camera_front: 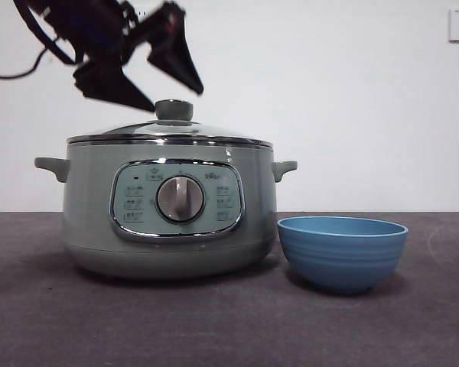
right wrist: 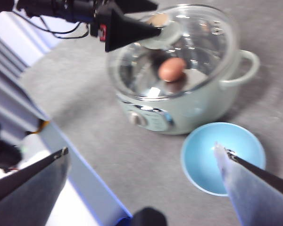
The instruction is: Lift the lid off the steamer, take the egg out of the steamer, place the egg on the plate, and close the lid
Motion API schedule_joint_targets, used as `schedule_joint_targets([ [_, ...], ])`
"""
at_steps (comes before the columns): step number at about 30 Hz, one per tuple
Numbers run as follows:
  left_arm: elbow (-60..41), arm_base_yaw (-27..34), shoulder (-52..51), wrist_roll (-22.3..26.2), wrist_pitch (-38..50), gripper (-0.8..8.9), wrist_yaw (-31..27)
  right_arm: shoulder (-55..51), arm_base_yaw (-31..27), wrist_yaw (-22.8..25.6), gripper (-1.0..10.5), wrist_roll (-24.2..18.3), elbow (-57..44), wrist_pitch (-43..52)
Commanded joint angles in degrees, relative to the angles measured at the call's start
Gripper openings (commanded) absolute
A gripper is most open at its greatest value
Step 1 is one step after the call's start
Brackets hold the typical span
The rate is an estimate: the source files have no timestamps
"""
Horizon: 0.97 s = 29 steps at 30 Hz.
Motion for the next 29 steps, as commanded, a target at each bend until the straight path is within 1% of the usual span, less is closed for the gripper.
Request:
schedule_joint_targets([
  [1,0.02,-0.31,0.79,0.92,0.13,4.98,-0.52,0.07,0.13,0.72,5.7,-0.26,0.04,0.31],
  [3,0.02,-0.31,0.79,0.92,0.17,4.96,-1.68,0.07,0.13,0.7,5.7,-0.28,0.04,0.31],
  [5,0.02,-0.31,0.79,0.9,-0.57,3.98,-1.77,0.07,0.13,0.7,5.7,-0.28,0.04,0.31],
  [6,0.02,-0.31,0.79,0.92,-1.14,3.68,-1.66,0.07,0.13,0.7,5.7,-0.26,0.04,0.31],
  [13,0.02,-0.37,0.79,0.9,-1.07,3.68,-1.4,0.07,0.13,0.7,5.7,-0.24,0.04,0.31],
  [18,0.02,-0.37,0.79,0.63,1.03,3.68,-1.09,0.07,0.13,0.7,5.7,-0.24,0.04,0.28],
  [27,0.02,-1.57,2.47,0.48,0.07,3.67,-1.07,0.07,0.13,0.66,5.7,-0.24,0.04,0.28],
  [28,0.02,-1.57,2.91,0.2,-0.33,3.6,-1.07,0.07,0.13,0.66,5.7,-0.24,0.04,0.28],
  [29,0.02,-1.62,3.17,0.22,-0.57,2.86,-1.14,0.07,0.13,0.68,5.7,-0.24,0.04,0.28],
])
